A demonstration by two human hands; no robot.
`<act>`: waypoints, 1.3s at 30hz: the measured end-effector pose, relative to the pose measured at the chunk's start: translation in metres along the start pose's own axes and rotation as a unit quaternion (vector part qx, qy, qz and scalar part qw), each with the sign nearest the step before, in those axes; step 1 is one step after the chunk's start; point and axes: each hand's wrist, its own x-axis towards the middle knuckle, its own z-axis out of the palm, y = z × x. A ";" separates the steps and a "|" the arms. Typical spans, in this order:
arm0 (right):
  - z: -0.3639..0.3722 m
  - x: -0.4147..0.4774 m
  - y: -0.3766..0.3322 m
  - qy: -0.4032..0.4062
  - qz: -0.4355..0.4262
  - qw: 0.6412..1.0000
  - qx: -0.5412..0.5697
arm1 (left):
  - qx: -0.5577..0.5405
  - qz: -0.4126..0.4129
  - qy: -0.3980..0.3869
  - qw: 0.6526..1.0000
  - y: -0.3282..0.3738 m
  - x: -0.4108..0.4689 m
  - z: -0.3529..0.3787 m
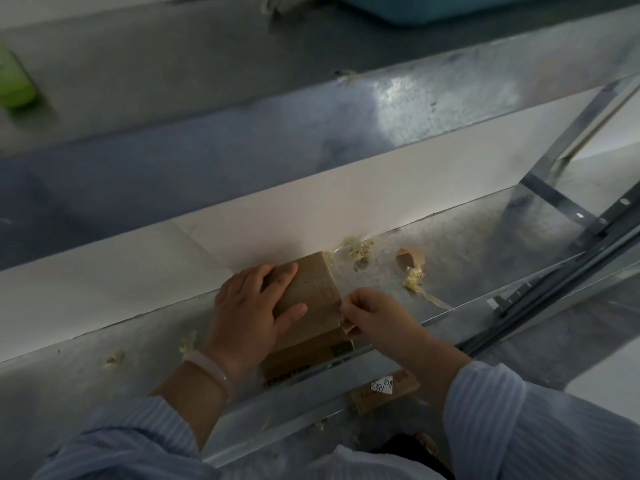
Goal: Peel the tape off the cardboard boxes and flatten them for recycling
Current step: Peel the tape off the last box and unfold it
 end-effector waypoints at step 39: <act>-0.030 0.023 -0.016 0.018 -0.123 0.988 0.096 | -0.054 0.038 -0.030 0.997 -0.002 -0.002 -0.007</act>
